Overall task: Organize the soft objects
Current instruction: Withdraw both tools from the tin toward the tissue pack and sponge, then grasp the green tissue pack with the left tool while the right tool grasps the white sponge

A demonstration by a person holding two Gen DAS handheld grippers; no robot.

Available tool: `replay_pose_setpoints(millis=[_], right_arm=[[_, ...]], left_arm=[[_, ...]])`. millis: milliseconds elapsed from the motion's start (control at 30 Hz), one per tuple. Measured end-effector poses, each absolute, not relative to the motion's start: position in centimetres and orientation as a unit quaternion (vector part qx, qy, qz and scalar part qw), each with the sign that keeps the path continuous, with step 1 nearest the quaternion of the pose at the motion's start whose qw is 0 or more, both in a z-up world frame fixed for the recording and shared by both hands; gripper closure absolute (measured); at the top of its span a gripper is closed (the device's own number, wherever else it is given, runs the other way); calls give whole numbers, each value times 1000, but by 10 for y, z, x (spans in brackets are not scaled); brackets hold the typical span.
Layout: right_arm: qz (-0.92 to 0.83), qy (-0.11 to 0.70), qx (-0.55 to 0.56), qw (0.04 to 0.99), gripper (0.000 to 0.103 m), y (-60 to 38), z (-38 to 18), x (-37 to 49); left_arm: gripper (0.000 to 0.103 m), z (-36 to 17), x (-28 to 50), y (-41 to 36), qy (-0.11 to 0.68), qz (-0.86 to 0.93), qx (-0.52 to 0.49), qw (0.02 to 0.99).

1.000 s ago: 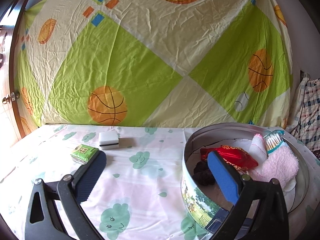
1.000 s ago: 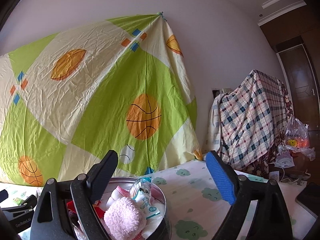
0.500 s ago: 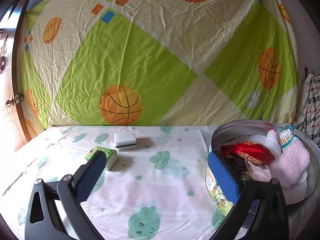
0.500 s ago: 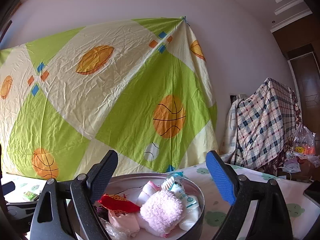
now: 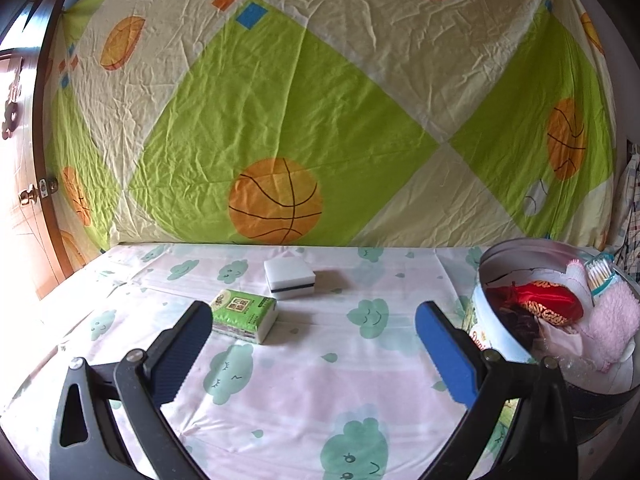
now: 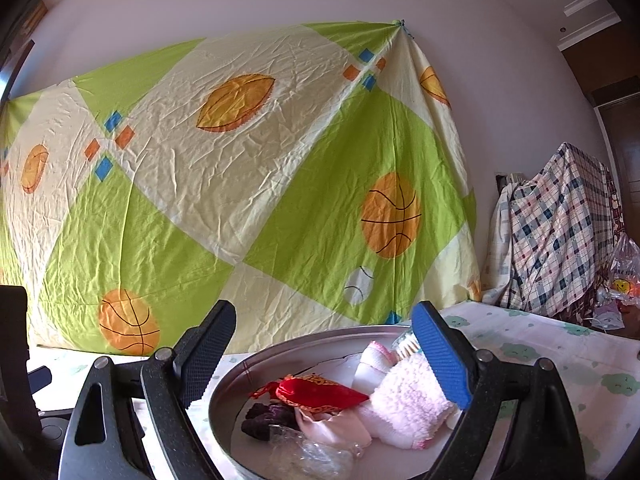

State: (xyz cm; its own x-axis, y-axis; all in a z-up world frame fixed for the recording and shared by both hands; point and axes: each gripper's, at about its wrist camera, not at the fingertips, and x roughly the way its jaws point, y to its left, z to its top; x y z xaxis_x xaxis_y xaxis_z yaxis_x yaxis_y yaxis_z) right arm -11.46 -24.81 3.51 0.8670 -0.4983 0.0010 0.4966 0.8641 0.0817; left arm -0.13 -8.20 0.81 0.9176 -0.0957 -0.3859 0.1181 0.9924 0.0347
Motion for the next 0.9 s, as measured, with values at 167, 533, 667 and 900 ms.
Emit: replay_pose_setpoints(millis=[167, 533, 667, 900], right_arm=[[-240, -7, 41, 970, 12, -229, 33, -102], [-218, 8, 62, 974, 12, -197, 28, -72], [-212, 13, 69, 975, 12, -184, 27, -60], [-206, 41, 79, 974, 12, -171, 23, -34]], left_arm=[[0, 6, 10, -65, 208, -47, 19, 977], [0, -1, 41, -23, 240, -30, -1, 970], [0, -6, 57, 0, 265, -28, -20, 964], [0, -21, 86, 33, 326, -48, -60, 942]])
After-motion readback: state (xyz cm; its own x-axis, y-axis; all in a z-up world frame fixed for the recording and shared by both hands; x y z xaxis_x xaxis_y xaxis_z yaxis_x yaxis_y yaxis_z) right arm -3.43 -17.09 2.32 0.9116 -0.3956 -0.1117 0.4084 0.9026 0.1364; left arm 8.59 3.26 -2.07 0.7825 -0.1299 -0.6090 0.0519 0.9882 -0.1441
